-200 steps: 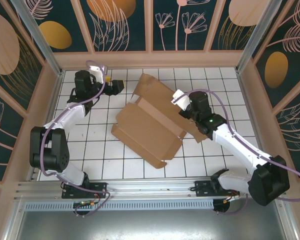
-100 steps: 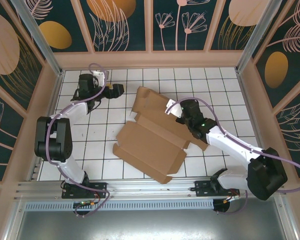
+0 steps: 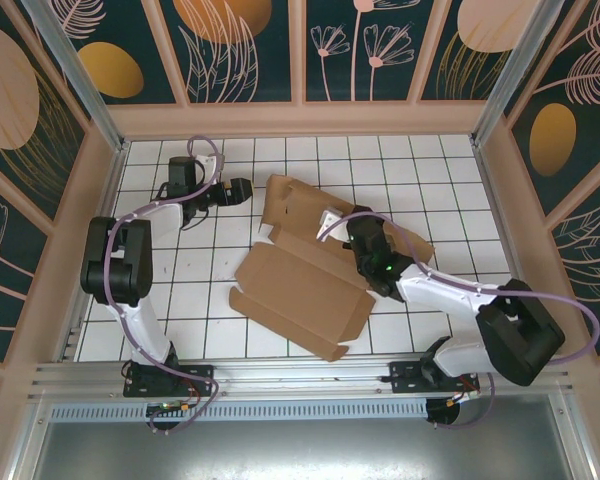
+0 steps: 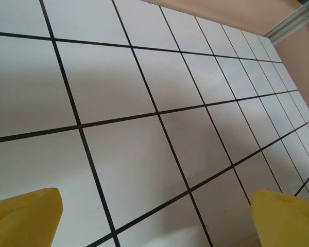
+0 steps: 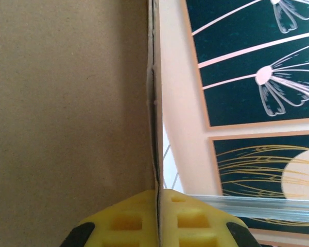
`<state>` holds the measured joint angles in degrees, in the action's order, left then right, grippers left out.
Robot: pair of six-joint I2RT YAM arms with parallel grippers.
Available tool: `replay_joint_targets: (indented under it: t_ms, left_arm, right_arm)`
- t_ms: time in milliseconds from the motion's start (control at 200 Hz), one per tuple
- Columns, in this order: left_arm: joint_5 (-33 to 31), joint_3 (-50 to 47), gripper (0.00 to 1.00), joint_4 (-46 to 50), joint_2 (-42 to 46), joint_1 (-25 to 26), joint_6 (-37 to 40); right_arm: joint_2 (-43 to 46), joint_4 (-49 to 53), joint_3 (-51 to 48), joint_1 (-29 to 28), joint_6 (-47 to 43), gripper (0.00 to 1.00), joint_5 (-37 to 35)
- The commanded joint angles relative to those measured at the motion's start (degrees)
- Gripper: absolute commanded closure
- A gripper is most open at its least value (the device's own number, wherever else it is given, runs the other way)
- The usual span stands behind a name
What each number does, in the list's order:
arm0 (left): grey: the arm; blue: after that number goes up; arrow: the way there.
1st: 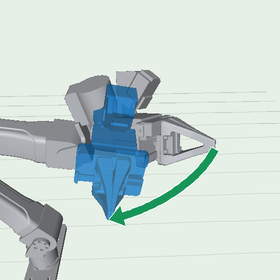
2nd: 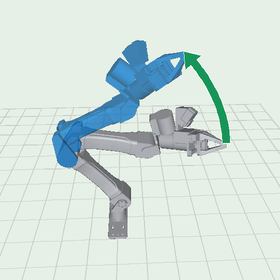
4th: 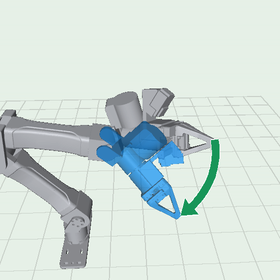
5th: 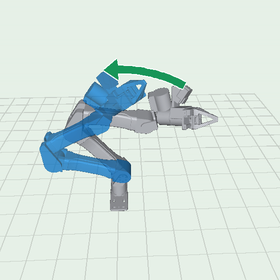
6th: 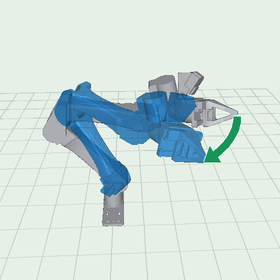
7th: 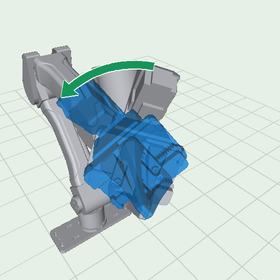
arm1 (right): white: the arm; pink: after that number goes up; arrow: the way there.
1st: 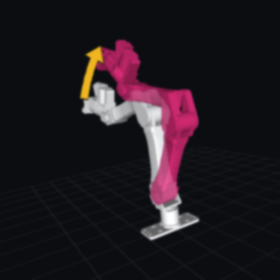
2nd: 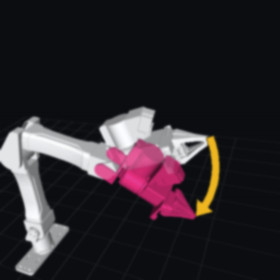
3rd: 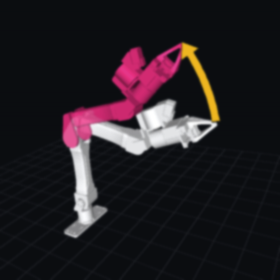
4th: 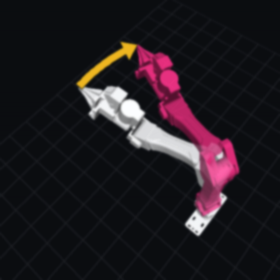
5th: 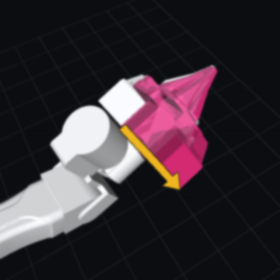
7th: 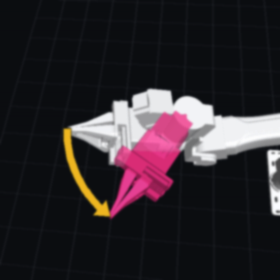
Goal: Fold the paper box
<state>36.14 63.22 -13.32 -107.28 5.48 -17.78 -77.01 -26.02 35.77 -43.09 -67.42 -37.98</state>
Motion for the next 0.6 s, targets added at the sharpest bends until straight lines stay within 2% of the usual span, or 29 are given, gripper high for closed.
replay_joint_targets:
  t_ms: [0, 150, 360, 596]
  left_arm:
    - [0.56, 0.5, 0.06, -2.19, -1.34, -0.21, -1.66]
    - [0.99, 0.82, 0.05, -3.03, -2.01, -0.2, -0.64]
    - [3.28, -1.28, 0.08, -9.92, -3.23, -0.2, 2.57]
    - [11.59, 1.52, 0.11, -11.03, -6.15, 0.5, 7.49]
  right_arm:
    - [-1.88, -15.53, -1.38, -1.18, -6.82, 1.0, -6.84]
    - [-3.65, -16.81, -1.91, -1.29, -8.07, 1.0, -7.45]
    - [-4.1, -17.69, -1.93, -1.2, -7.32, 1.0, -6.61]
    - [-3.65, -16.52, -2.09, -1.21, -5.97, 1.0, -5.46]
